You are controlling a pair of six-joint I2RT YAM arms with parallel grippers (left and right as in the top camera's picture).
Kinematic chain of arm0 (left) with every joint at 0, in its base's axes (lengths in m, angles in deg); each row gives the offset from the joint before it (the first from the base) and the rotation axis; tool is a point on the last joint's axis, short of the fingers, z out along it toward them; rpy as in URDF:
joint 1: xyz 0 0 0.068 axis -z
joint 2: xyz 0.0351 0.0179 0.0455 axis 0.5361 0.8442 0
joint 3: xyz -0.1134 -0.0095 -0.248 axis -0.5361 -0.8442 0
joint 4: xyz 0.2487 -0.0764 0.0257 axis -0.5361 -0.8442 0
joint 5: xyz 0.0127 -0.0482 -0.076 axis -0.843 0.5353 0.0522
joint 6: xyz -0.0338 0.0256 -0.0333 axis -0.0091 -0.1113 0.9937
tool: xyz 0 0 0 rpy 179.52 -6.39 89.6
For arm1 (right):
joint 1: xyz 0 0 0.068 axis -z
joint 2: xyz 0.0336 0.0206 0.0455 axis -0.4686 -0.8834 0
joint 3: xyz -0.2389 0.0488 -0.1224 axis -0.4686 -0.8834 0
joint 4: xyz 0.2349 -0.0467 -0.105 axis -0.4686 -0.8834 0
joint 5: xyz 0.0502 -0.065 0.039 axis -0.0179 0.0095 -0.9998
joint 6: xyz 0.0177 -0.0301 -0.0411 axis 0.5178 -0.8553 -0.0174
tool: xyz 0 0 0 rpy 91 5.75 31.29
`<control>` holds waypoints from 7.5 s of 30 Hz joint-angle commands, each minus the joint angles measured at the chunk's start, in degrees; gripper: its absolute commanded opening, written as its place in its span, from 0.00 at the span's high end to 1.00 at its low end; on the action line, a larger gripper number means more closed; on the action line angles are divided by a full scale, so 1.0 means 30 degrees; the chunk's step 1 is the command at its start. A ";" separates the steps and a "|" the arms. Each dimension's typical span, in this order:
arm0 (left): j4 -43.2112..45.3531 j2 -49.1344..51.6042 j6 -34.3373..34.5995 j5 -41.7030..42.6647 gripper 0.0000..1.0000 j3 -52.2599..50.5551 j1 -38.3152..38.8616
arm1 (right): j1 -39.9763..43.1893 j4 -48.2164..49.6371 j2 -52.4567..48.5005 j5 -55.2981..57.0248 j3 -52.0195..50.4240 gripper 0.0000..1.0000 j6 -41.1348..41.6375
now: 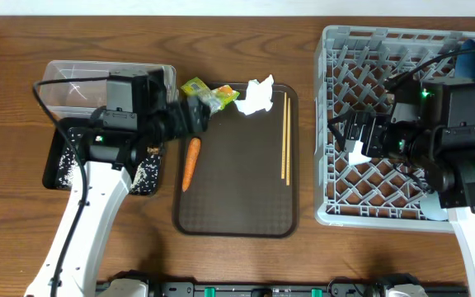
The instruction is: Sort waste into correct bins and load items into the dishwasher rack
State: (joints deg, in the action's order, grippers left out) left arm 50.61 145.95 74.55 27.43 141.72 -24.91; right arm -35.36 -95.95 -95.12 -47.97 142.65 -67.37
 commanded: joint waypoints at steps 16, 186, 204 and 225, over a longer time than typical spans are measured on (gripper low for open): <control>-0.1275 0.6972 -0.2776 -0.3708 0.05 -0.1246 0.2412 | -0.0160 -0.0131 -0.0109 0.1202 0.0175 0.01 0.0605; 1.4141 1.2677 -0.6266 -0.6273 0.18 0.0233 0.2586 | -0.0160 -0.1829 -0.0372 0.1202 0.0153 0.01 0.0597; 0.9588 1.0885 -0.6113 -0.4765 0.93 0.0233 0.3417 | -0.0160 -0.2295 -0.0408 0.1209 0.0153 0.01 0.0597; -0.3548 0.2229 -0.3235 -0.4233 0.94 0.0226 -0.1800 | -0.0160 -0.1617 -0.0408 0.1209 0.0153 0.01 0.0597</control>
State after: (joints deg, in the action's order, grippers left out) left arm 40.62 152.70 62.87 11.43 142.25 -27.77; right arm -35.36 -100.98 -96.21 -44.36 142.65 -65.95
